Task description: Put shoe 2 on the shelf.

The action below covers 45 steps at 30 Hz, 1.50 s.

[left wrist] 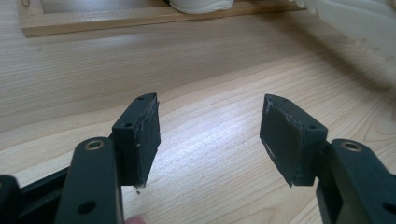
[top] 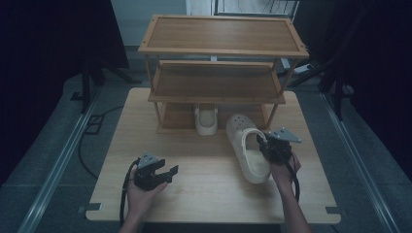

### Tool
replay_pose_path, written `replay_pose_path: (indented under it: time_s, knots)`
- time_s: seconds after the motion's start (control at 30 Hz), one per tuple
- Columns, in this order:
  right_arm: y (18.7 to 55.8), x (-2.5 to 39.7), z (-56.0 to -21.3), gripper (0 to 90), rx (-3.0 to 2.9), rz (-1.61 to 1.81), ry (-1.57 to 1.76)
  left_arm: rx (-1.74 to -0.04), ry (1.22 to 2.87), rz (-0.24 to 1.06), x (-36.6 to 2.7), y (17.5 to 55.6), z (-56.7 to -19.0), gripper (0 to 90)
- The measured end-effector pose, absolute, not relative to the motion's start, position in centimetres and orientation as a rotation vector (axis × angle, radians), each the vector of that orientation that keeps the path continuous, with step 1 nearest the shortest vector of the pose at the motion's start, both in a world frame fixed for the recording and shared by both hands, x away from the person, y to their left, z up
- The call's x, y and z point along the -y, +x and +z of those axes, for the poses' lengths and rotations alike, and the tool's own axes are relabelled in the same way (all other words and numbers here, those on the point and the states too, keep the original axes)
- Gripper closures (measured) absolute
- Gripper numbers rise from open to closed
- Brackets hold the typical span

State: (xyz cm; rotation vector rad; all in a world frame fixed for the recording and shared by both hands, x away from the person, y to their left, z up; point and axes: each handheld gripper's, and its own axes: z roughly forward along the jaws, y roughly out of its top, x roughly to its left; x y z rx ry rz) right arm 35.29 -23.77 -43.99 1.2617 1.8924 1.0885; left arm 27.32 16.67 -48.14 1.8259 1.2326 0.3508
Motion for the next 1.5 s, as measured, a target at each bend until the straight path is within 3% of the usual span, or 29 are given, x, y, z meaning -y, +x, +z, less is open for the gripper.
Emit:
replay_pose_path:
  time_s: [1.2,1.27,1.37,1.5]
  knots:
    - [44.5,16.8,-47.9,73.7,-1.750,0.969,1.352,-1.242,1.788,0.364,-17.9,27.1,-47.5,38.7]
    - [44.6,16.8,-47.9,71.5,-1.743,0.973,1.354,-1.242,1.789,0.365,-17.9,27.1,-47.5,38.7]
    - [44.4,16.9,-48.0,58.6,-1.783,0.971,1.342,-1.242,1.788,0.365,-17.9,27.1,-47.4,38.7]
    - [43.3,17.1,-47.8,51.3,-1.791,0.980,1.309,-1.236,1.789,0.370,-17.8,27.0,-47.3,38.7]
